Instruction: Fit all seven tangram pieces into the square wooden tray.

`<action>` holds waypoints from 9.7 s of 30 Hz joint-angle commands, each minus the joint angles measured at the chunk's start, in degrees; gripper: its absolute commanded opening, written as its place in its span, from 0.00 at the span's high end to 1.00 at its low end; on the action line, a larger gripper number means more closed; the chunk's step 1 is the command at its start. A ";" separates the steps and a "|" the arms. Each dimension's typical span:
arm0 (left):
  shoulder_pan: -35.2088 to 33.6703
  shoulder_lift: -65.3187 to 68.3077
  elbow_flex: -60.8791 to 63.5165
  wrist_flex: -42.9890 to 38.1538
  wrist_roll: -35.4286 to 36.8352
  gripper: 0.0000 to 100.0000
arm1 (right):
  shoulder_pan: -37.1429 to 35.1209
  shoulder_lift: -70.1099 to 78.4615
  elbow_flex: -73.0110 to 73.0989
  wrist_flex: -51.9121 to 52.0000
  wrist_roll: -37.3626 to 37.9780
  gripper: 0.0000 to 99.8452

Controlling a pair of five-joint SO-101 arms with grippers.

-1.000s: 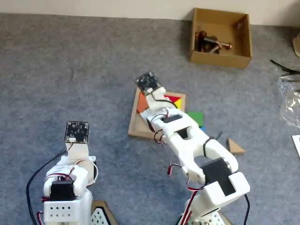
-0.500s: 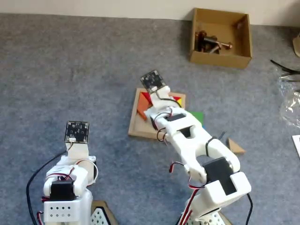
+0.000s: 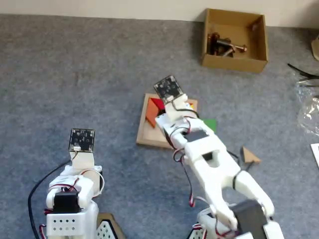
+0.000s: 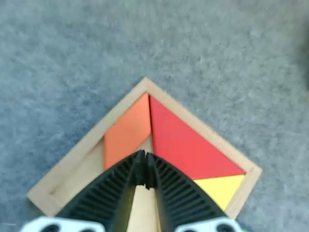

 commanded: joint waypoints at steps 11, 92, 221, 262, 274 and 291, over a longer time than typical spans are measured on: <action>-0.48 -0.31 1.27 0.44 -0.18 0.99 | 6.29 -13.05 9.19 0.66 -0.09 0.99; -0.75 -0.31 1.27 0.44 -0.35 0.99 | 12.00 -13.67 14.11 13.49 -7.30 0.99; -0.75 -0.31 1.27 0.44 -0.35 0.99 | 22.02 -13.67 2.77 29.93 -12.04 0.99; -0.75 -0.31 1.27 0.44 -0.35 0.99 | 21.58 29.93 -50.86 62.99 -21.54 0.84; -0.75 -0.31 1.27 0.44 -0.35 0.99 | 17.71 31.25 -50.68 59.30 -21.80 0.77; -0.75 -0.31 1.27 0.44 -0.35 0.99 | 17.80 31.25 -48.75 53.23 -21.80 0.77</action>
